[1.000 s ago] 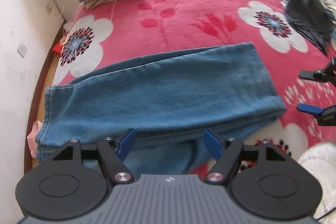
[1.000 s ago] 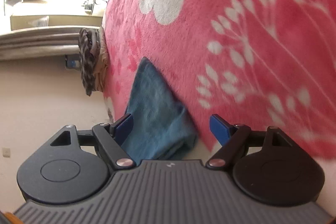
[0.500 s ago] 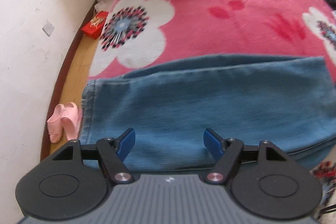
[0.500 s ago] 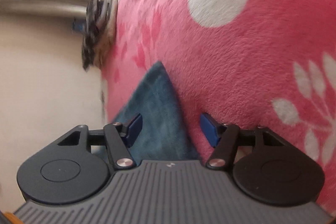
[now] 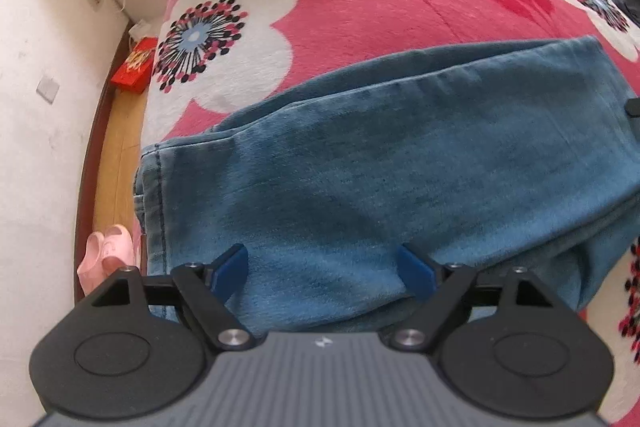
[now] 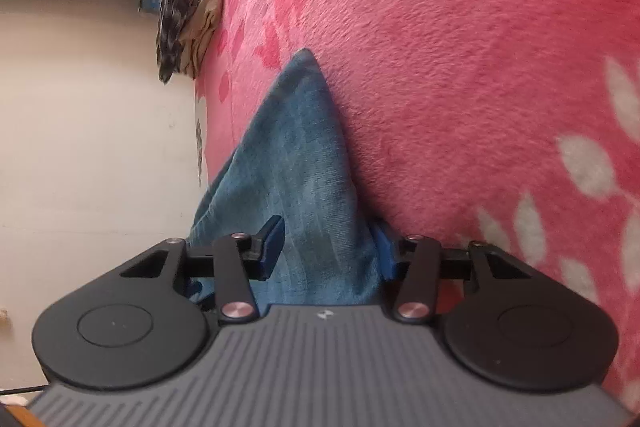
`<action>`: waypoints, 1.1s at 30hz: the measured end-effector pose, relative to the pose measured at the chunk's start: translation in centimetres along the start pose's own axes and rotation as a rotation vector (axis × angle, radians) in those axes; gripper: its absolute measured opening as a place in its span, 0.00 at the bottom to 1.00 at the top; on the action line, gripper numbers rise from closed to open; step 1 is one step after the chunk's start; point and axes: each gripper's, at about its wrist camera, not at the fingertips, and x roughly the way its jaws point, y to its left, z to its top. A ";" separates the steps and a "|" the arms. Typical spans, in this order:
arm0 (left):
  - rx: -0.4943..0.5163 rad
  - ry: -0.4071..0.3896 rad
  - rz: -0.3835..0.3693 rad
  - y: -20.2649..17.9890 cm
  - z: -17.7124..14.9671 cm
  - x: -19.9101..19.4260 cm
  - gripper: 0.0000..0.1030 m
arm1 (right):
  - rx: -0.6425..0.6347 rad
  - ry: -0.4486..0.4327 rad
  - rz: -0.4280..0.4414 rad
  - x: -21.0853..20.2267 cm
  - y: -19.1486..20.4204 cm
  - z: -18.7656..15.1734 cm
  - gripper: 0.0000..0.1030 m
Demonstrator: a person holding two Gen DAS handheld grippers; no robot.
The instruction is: Fold clothes
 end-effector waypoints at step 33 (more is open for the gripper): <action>0.369 -0.227 -0.191 -5.5 4.8 2.8 0.45 | -0.213 0.006 0.113 -2.0 14.2 -2.7 0.12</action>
